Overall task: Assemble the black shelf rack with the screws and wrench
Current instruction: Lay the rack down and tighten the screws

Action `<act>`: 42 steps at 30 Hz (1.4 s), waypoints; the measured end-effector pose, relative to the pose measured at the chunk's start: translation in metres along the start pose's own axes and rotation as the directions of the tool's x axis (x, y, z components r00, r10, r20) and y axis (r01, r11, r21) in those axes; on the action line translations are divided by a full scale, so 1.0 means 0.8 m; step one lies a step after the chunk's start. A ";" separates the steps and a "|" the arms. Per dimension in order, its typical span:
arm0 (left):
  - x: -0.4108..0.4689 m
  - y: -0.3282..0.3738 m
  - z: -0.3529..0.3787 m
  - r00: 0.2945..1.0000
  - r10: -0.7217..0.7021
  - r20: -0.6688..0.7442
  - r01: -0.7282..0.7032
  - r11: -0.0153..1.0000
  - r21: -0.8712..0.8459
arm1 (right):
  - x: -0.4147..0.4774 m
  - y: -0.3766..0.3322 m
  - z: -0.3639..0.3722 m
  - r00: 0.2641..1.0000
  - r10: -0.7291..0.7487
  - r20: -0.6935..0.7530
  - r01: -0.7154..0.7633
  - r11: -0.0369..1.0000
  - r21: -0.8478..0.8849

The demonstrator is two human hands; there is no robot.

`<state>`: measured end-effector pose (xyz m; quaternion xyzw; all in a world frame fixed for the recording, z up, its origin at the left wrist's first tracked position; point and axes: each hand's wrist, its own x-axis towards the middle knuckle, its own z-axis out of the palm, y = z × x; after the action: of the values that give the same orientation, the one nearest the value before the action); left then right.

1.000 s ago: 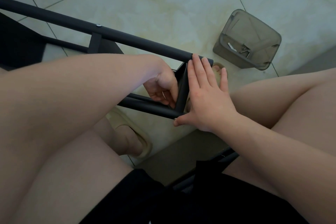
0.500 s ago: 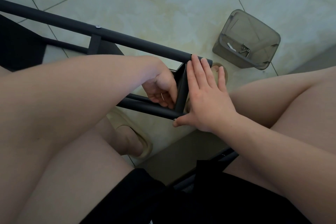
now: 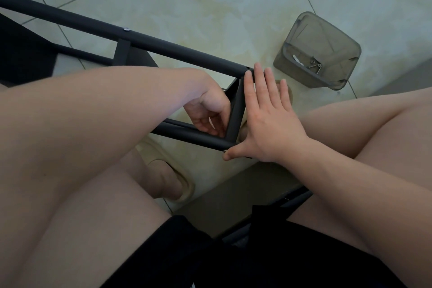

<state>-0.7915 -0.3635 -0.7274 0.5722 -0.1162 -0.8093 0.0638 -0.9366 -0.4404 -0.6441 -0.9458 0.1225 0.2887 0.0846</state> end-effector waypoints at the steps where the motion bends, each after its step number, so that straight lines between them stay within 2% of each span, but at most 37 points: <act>1: 0.000 0.000 0.000 1.000 0.005 -0.011 -0.005 1.000 0.005 | 0.001 0.001 -0.001 1.000 -0.003 0.004 0.003 1.000 0.009; 10: 0.001 0.004 0.001 1.000 -0.005 0.007 0.005 1.000 0.020 | -0.004 -0.004 0.001 1.000 -0.017 0.017 0.017 1.000 0.024; 17: -0.002 0.003 0.001 1.000 0.017 0.019 -0.016 0.999 -0.045 | -0.003 -0.004 -0.001 1.000 -0.009 0.016 0.009 1.000 0.020; 22: 0.002 -0.002 0.003 1.000 -0.007 0.006 0.007 0.999 0.034 | -0.005 -0.006 0.000 1.000 -0.008 0.019 0.008 1.000 0.014; 28: 0.001 0.001 0.001 1.000 0.020 0.024 -0.020 1.000 -0.023 | -0.005 -0.006 -0.002 1.000 -0.010 0.021 0.009 1.000 0.023; 33: -0.001 -0.002 0.001 1.000 -0.010 -0.011 0.010 1.000 0.028 | -0.006 -0.006 -0.001 1.000 -0.011 0.016 0.011 1.000 0.025; 42: -0.001 0.000 0.000 1.000 0.022 0.002 -0.022 1.000 -0.022 | -0.002 -0.004 0.001 1.000 -0.008 -0.011 0.008 1.000 0.016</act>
<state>-0.7910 -0.3636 -0.7267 0.5692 -0.1139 -0.8104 0.0789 -0.9371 -0.4369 -0.6436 -0.9471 0.1215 0.2823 0.0925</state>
